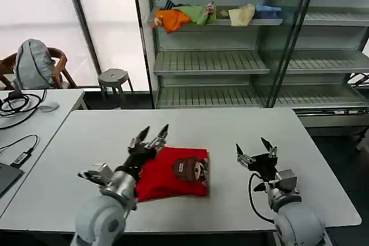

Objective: Fold and organize the clothes.

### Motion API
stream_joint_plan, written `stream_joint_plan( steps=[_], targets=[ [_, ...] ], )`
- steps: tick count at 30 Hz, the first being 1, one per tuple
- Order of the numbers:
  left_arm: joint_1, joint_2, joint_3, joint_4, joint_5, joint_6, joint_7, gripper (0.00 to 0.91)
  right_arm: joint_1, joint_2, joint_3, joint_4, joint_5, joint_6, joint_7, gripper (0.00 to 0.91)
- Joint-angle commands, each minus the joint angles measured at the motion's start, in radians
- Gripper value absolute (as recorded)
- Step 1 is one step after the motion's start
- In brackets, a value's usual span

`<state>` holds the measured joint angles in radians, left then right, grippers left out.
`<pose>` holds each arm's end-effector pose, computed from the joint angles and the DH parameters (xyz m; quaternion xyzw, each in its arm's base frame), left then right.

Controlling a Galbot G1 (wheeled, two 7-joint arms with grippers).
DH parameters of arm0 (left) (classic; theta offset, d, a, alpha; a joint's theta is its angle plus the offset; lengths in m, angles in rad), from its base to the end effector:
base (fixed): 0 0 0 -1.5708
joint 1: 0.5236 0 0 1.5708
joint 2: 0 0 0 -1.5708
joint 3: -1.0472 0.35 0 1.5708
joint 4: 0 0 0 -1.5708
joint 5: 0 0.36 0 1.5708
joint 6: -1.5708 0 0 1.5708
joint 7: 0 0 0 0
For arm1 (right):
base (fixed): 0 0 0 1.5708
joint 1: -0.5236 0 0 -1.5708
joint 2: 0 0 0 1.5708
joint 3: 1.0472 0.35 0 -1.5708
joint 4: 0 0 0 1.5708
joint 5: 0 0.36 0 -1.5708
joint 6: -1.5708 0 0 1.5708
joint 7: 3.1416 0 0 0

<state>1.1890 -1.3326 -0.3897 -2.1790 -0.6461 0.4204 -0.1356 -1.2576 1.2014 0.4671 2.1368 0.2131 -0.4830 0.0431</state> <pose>0.2687 -0.0043 -0.1894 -0.1478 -0.9713 0.1825 0.0367 0.2648 -0.0407 -0.2126 0.0747 -0.9906 0.0826 0.0795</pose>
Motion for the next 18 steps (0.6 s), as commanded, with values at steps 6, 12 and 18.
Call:
stream_joint_plan(
  steps=[6,12,18],
  targets=[
    [0.177,0.185,-0.421,0.173,0.323,-0.258,0.267,0.907,0.102,0.010,-0.009,-0.140,-0.079,0.087,-0.030,0.907],
    [0.172,0.174,-0.408,0.202,0.379,-0.287,0.272,0.907,0.101,0.008,-0.006,-0.151,-0.109,0.133,-0.034,0.907],
    [0.169,0.170,-0.391,0.197,0.452,-0.328,0.278,0.907,0.090,0.009,-0.003,-0.143,-0.133,0.182,-0.036,0.907]
  ],
)
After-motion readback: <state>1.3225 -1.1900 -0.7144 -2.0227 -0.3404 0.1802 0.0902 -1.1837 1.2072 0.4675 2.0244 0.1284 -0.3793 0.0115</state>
